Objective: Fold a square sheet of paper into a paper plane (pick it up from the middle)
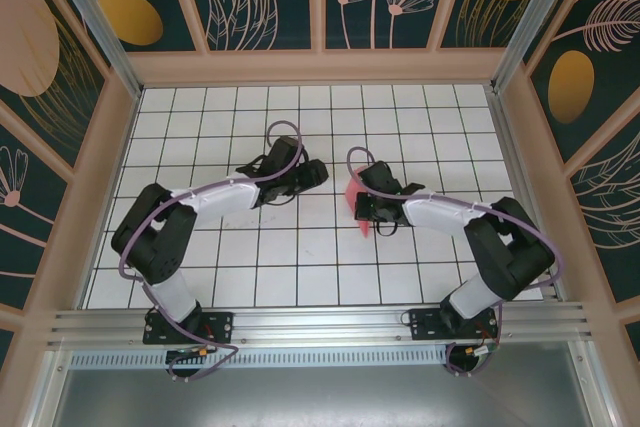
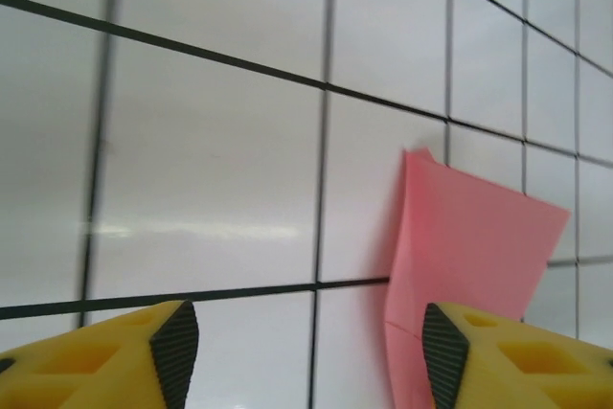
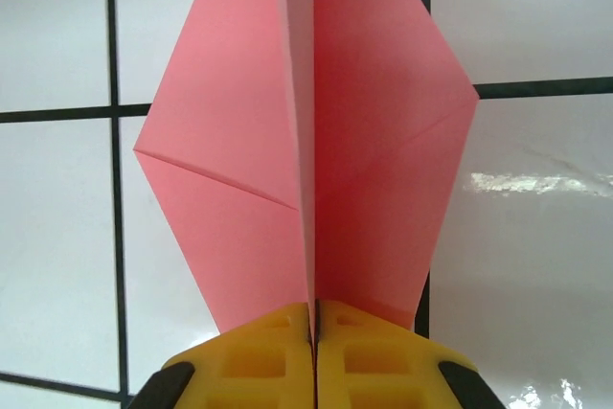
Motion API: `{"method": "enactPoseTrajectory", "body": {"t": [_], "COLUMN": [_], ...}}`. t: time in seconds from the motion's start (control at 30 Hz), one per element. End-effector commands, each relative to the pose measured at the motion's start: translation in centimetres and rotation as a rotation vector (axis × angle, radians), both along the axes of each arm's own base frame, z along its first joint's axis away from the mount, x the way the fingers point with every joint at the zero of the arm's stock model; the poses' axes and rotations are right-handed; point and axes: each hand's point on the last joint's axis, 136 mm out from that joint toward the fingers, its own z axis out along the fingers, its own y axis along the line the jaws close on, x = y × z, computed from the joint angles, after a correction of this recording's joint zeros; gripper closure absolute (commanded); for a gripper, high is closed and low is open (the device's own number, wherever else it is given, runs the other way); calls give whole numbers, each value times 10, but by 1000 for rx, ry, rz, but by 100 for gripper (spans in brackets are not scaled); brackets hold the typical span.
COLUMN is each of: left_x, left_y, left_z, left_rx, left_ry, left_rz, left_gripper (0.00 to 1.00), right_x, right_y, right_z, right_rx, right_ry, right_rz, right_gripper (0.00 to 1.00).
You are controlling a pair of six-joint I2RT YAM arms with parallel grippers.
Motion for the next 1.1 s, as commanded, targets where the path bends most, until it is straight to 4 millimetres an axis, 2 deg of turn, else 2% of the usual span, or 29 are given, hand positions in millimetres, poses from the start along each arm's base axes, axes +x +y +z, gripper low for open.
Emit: {"method": "enactPoseTrajectory", "body": {"t": [0.0, 0.27, 0.43, 0.5, 0.6, 0.73, 0.93, 1.07], "left_x": [-4, 0, 1, -5, -5, -4, -6, -9], "left_y": [36, 64, 72, 78, 84, 93, 123, 147], "left_z": [-6, 1, 3, -6, -6, -3, 3, 8], "left_rx": [92, 161, 178, 196, 206, 231, 280, 314], "left_ry": [14, -7, -11, 6, 9, 4, -5, -19], "left_rz": [120, 210, 230, 233, 245, 262, 323, 374], "left_gripper": [29, 13, 7, 5, 2, 1, 1, 1], "right_x": [4, 15, 15, 15, 14, 17, 55, 84], "right_y": [-3, 14, 19, 18, 16, 17, 34, 50], "right_z": [-5, -11, -15, -19, -24, -25, 11, 11], "right_rx": [-73, -85, -97, -105, -122, -149, -153, -176], "right_ry": [12, 21, 32, 38, 47, 47, -64, -78], "right_rz": [-31, -53, -64, -69, -76, -79, -61, -33], "right_gripper": [89, 82, 81, 81, 84, 93, 94, 94]}}
